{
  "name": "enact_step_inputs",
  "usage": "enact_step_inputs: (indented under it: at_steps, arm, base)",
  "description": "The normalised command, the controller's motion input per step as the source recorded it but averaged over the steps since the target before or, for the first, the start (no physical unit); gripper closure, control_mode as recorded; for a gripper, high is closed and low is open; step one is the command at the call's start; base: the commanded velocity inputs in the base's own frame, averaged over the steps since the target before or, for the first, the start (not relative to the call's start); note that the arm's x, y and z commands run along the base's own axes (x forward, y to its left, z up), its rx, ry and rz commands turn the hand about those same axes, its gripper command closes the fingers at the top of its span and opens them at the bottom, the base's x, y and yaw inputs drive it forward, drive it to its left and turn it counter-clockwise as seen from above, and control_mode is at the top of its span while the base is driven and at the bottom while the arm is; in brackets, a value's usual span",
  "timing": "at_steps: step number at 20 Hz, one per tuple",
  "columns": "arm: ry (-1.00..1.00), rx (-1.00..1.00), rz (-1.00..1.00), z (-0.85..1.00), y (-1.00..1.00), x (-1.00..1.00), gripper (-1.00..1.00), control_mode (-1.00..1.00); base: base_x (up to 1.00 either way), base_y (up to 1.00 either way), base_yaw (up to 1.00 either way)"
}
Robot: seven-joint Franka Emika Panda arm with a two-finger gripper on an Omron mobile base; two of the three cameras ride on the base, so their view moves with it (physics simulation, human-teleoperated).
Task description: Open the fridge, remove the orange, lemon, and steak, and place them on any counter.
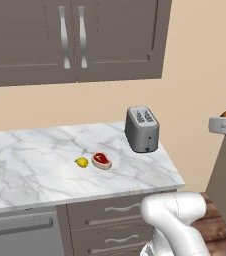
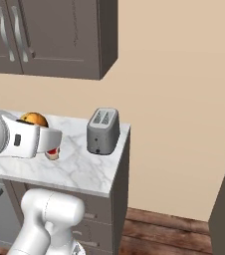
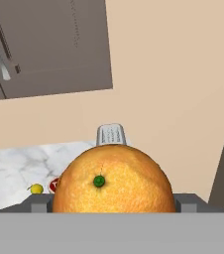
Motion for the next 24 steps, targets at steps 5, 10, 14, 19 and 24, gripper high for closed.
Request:
enact_step_inputs:
  at_steps: [5, 10, 14, 19, 24]
  arm:
    - [0.00, 0.00, 0.00, 0.00, 0.00, 0.00, 1.00, 1.00]
    - [0.24, 0.00, 0.03, -0.16, 0.15, 0.37, 1.00, -1.00]
    - [0.47, -0.01, 0.13, -0.16, 0.26, 0.61, 1.00, -1.00]
    - [0.36, -0.02, 0.19, -0.22, 0.27, 0.40, 1.00, -1.00]
    - [0.17, 0.00, 0.20, -0.43, 0.19, 0.31, 1.00, -1.00]
  base:
    - [0.03, 0.03, 0.00]
    - [0.06, 0.03, 0.00]
    - [0.00, 0.00, 0.00]
    - [0.00, 0.00, 0.00]
    - [0.00, 0.00, 0.00]
